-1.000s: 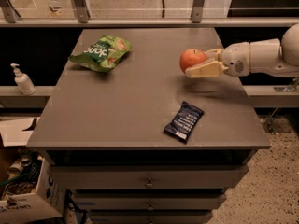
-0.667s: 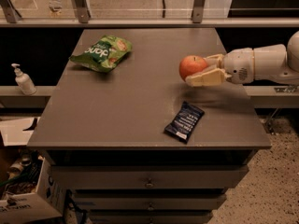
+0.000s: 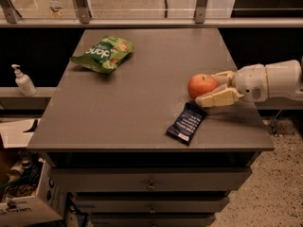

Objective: Move apple near rxbar blueberry

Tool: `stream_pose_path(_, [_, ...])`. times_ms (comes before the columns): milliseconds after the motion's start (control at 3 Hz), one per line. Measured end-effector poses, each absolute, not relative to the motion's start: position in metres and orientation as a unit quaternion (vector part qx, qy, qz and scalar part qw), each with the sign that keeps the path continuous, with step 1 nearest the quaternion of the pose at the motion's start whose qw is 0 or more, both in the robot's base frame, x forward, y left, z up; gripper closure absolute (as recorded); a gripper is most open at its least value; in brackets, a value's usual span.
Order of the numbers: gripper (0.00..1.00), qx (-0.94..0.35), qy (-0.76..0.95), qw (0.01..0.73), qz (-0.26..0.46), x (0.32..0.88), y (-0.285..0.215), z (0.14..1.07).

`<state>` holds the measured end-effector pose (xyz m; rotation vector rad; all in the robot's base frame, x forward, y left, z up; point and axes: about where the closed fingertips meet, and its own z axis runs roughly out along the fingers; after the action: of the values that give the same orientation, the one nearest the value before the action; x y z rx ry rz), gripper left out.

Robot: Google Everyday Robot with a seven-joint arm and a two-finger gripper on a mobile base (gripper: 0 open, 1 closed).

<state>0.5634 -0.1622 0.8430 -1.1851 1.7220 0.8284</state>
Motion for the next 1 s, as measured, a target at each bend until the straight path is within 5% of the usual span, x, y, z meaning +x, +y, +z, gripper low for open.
stream_pose_path(667, [0.97, -0.477, 0.703, 0.422, 0.317, 0.550, -0.187, 0.817])
stream_pose_path(1000, [0.75, -0.477, 0.703, 0.422, 0.317, 0.550, -0.187, 0.817])
